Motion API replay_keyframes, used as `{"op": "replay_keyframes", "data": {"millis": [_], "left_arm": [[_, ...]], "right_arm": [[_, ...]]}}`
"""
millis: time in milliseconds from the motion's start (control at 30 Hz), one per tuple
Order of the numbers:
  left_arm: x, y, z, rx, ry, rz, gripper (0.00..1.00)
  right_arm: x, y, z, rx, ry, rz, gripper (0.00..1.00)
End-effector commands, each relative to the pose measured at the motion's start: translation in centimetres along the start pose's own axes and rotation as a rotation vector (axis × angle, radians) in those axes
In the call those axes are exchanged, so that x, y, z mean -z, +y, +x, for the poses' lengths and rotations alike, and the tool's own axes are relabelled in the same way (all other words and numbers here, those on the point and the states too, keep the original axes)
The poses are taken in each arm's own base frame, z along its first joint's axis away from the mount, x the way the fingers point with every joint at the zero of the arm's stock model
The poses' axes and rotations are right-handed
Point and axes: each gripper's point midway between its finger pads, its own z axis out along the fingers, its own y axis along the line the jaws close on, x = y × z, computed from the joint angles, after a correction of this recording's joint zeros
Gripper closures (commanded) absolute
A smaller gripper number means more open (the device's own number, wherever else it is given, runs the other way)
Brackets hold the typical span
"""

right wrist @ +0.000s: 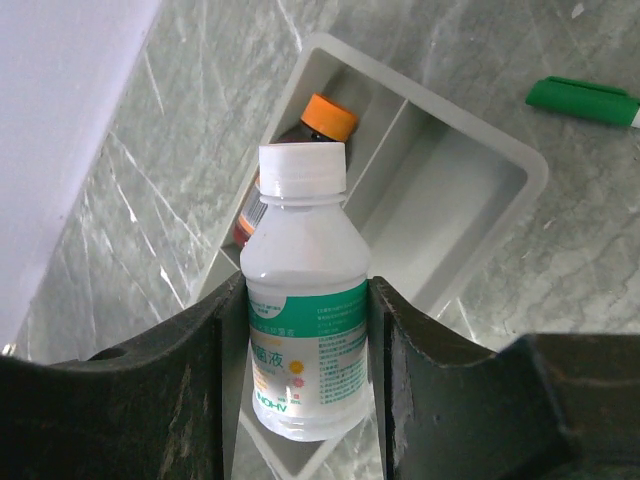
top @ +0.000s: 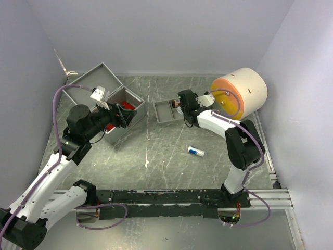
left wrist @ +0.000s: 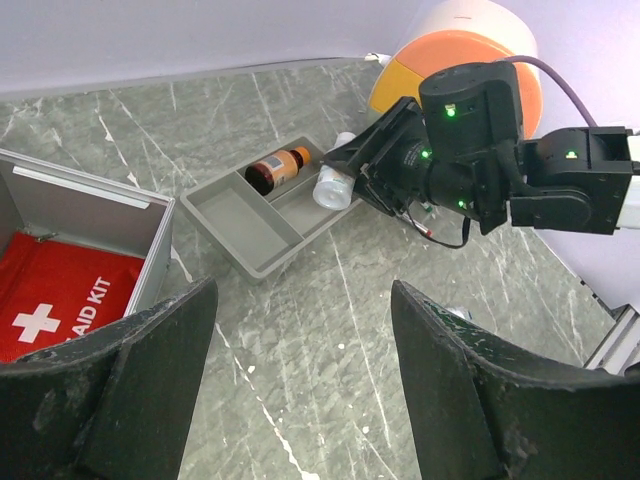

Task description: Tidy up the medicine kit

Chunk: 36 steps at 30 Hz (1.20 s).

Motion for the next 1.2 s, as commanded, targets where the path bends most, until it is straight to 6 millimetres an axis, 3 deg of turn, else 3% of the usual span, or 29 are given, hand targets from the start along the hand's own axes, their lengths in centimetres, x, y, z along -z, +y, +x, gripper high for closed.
{"op": "replay_keyframes", "data": {"millis": [0,367,533,633,767,933,1000,1167], "left_arm": [[0.0,0.3,0.0,-0.014,-0.002,-0.015,0.2],[0.0,-0.5,-0.1,-0.005,-0.003,0.029,0.18],[0.6,-0.4,-1.0,-0.032,-0.034,0.015,0.15],[0.5,-0.3,-0.8,-0.025,-0.033,0.011,0.15],[0.5,-0.2,-0.9,-0.027,-0.029,0.009,0.15],[0.5,-0.3,-0.9,-0.029,-0.027,0.013,0.13],[0.6,0.0,-1.0,-0.037,-0.032,-0.003,0.1],[1.6,1.4,-2.0,-0.079,-0.073,-0.092,0.03]], "right_arm": [[-1.1,0.1,-1.1,-0.078,-0.077,0.057,0.7],[-3.2,-1.3,1.8,-0.065,-0.018,0.119,0.65],[-3.0,-1.8,2.0,-0.065,-0.005,0.128,0.51],[-2.4,-1.9,1.6,-0.036,0.003,0.128,0.39],[-1.2,-1.6,0.9,0.083,0.024,0.099,0.31],[0.0,0.1,1.5,0.347,0.116,-0.03,0.3],[0.9,-0.2,1.4,0.457,0.146,-0.055,0.3],[5.1,0.2,1.8,0.76,0.245,-0.301,0.31]]}}
